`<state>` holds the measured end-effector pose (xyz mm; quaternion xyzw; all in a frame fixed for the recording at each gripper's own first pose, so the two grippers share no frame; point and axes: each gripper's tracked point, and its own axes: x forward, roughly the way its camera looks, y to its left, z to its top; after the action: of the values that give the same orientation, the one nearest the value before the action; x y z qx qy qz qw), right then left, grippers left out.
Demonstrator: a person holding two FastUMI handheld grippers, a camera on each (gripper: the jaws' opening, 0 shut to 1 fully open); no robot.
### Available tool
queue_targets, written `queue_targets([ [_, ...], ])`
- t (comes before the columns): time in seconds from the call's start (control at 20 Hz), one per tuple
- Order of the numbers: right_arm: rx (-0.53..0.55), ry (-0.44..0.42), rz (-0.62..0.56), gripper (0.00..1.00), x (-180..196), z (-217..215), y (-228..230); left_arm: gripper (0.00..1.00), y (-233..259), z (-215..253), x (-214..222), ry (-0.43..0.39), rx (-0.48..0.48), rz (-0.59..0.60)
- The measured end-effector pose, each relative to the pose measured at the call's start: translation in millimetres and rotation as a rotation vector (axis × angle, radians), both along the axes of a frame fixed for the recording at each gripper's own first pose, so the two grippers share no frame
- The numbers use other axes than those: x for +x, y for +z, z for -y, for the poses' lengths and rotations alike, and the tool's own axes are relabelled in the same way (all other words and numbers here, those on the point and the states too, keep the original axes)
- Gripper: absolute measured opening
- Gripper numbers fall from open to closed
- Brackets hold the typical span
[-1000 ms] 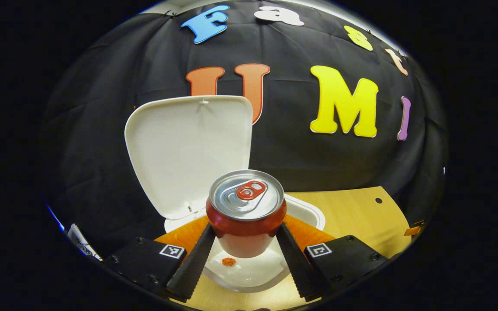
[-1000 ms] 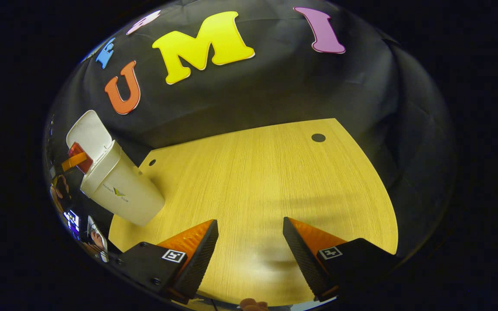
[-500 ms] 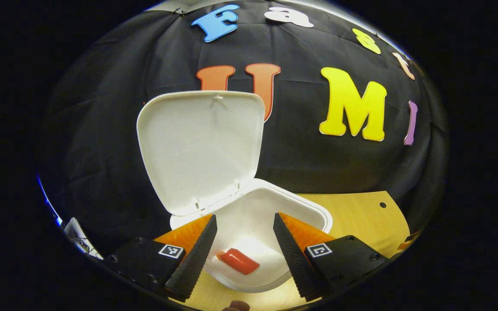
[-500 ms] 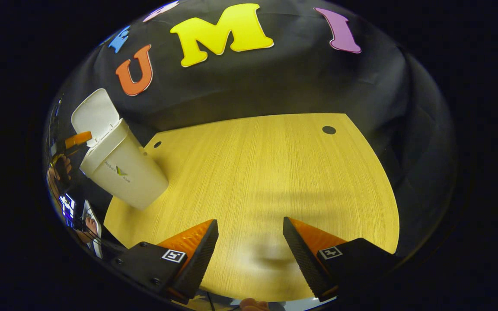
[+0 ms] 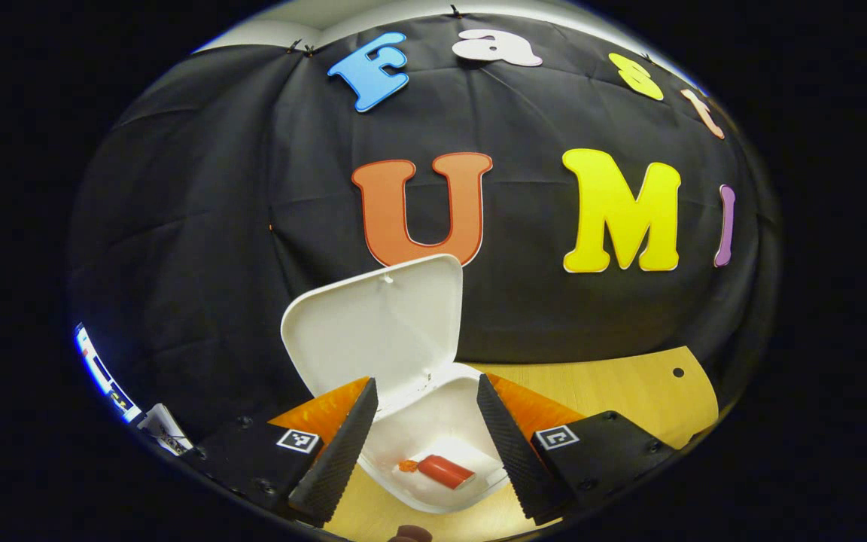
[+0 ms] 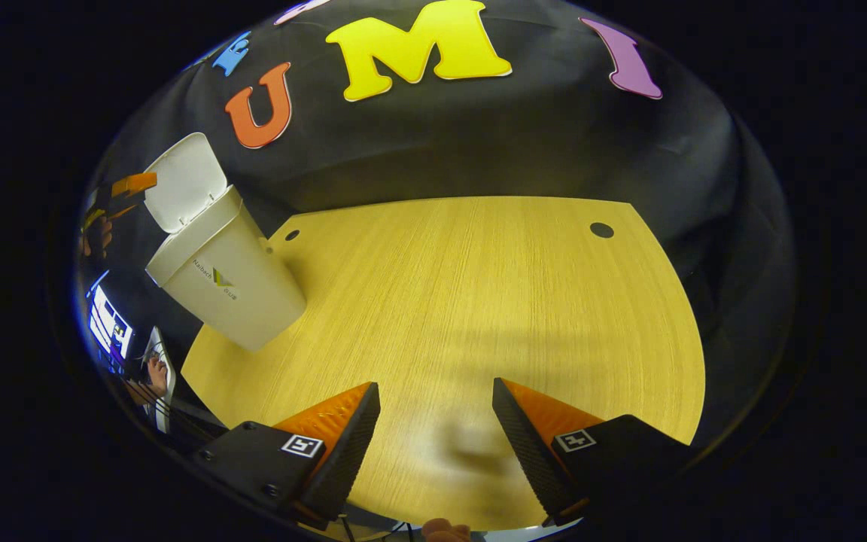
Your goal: Press the lid of the desktop garbage bin to open it, pick up the crumpled paper on the desktop and throw it into the bin, then pick up the pop can on the desktop and drop it into the bin, and finally close the garbage bin lid.
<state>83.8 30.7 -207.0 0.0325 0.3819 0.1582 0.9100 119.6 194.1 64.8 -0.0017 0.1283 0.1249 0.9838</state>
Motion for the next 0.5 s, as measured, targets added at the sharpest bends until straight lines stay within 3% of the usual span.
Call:
queue_targets([
  [0.15,0.006,0.004,-0.003,0.95,2.8,-0.9,-2.3,0.88,26.3,-3.7,6.1,0.019,0.025,0.036],
  [0.2,0.012,0.001,-0.008,0.90,2.9,-0.6,-3.3,0.88,37.5,-5.1,10.0,0.022,0.032,0.054],
  [0.3,0.011,-0.002,-0.015,0.95,3.4,1.1,-5.7,0.88,54.6,-8.3,18.8,0.036,0.034,0.078],
  [0.5,0.012,-0.015,-0.029,0.95,5.8,2.8,-10.4,0.89,91.9,-23.2,34.9,0.075,-0.173,0.170],
])
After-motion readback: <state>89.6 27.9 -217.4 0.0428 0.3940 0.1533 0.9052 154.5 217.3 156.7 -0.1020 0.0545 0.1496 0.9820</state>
